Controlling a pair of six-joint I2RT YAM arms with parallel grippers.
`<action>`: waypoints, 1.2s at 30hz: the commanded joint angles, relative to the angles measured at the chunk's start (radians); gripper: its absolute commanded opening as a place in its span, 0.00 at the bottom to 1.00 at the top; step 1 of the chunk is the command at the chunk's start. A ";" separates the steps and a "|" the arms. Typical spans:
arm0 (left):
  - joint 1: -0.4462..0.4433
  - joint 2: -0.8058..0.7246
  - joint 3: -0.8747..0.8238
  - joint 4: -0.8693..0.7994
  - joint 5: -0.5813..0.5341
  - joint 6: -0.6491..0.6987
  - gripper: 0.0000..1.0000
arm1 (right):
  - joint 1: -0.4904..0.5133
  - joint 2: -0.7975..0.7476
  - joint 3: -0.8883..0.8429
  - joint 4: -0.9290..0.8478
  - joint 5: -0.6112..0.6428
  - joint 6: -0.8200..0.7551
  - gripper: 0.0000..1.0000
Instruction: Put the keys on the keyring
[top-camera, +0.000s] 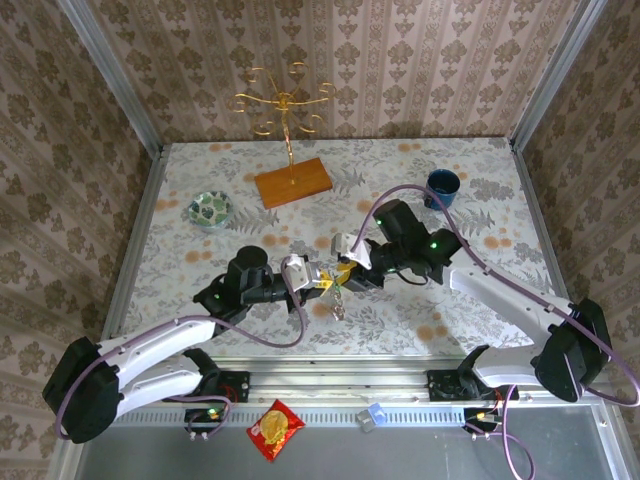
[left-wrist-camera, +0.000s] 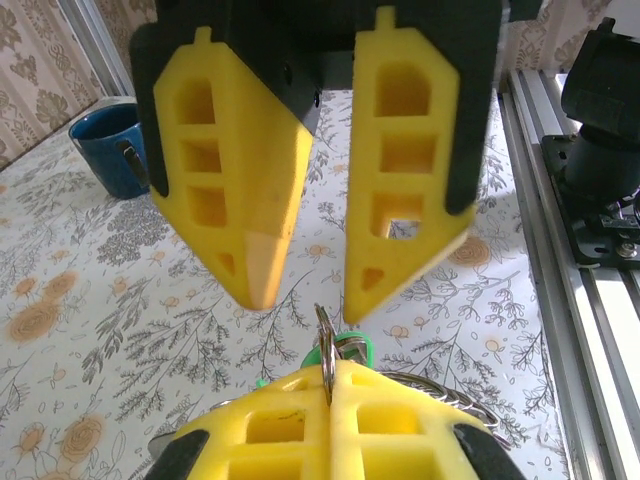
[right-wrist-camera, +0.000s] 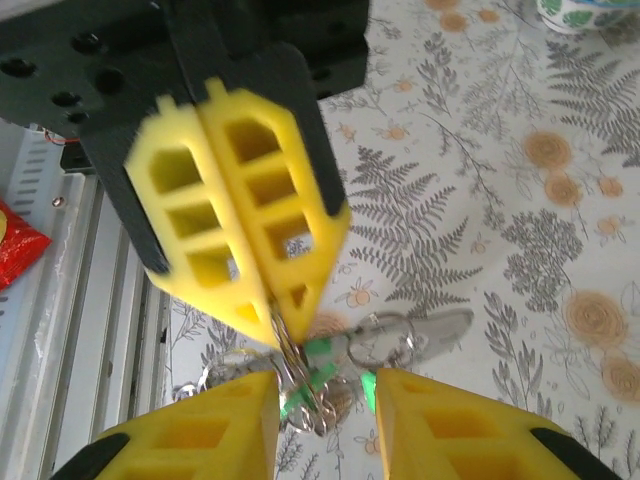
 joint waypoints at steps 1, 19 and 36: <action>-0.003 -0.019 -0.016 0.081 0.018 -0.007 0.00 | -0.002 -0.017 -0.028 0.046 -0.055 0.048 0.32; -0.003 -0.018 -0.022 0.111 0.030 -0.014 0.00 | -0.002 0.002 -0.033 0.013 -0.042 0.003 0.00; -0.008 -0.012 -0.055 0.192 0.020 -0.054 0.00 | -0.021 -0.049 -0.095 0.128 -0.087 0.061 0.25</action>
